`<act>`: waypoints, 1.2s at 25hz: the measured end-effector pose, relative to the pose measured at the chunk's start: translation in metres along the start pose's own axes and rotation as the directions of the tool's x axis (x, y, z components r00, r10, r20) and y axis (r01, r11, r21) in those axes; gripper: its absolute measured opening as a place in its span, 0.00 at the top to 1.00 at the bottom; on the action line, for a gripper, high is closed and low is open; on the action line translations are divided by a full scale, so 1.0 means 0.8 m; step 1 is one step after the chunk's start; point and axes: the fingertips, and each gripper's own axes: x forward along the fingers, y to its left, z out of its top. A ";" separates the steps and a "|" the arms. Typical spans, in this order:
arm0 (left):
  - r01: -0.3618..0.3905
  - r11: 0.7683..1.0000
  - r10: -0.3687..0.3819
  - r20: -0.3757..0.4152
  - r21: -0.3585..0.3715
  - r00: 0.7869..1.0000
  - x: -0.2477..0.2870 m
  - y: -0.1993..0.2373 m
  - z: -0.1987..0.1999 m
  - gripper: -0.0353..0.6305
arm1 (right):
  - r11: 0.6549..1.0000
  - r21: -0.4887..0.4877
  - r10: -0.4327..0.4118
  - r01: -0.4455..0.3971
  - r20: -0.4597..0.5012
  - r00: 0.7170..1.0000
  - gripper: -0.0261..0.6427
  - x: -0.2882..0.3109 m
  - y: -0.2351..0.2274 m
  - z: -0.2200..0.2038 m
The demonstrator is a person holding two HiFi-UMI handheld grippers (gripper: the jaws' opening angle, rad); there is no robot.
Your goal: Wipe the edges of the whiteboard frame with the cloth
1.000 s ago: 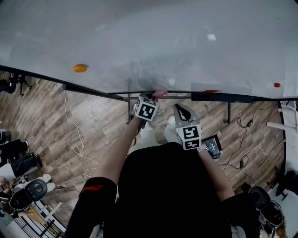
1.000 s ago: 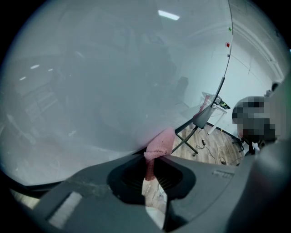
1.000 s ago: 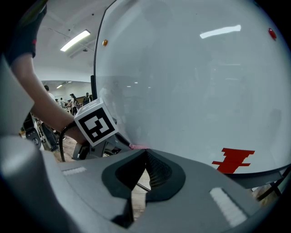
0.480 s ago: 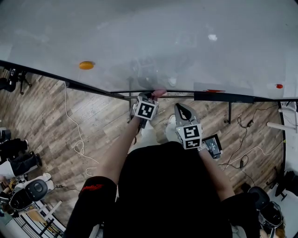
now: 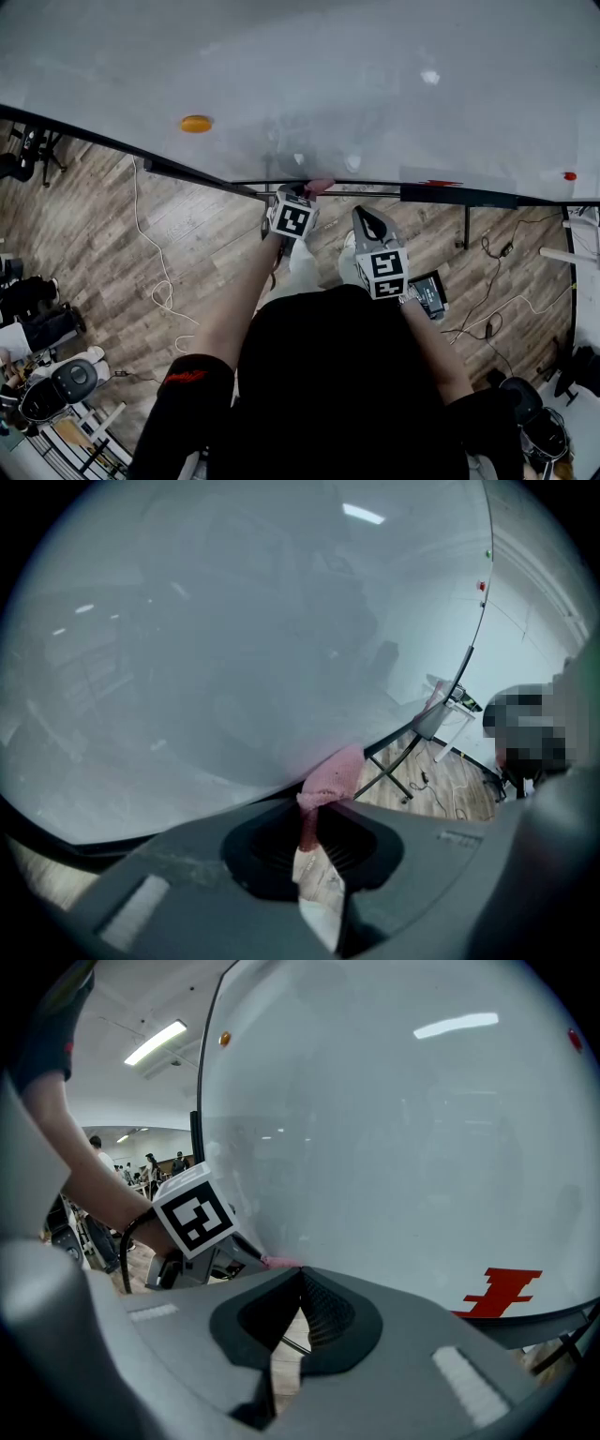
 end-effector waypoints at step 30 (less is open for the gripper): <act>-0.024 1.000 0.024 0.005 -0.016 1.000 -0.033 0.065 -0.027 0.88 | 1.000 0.022 -0.019 0.019 0.018 1.000 0.96 0.027 0.069 0.010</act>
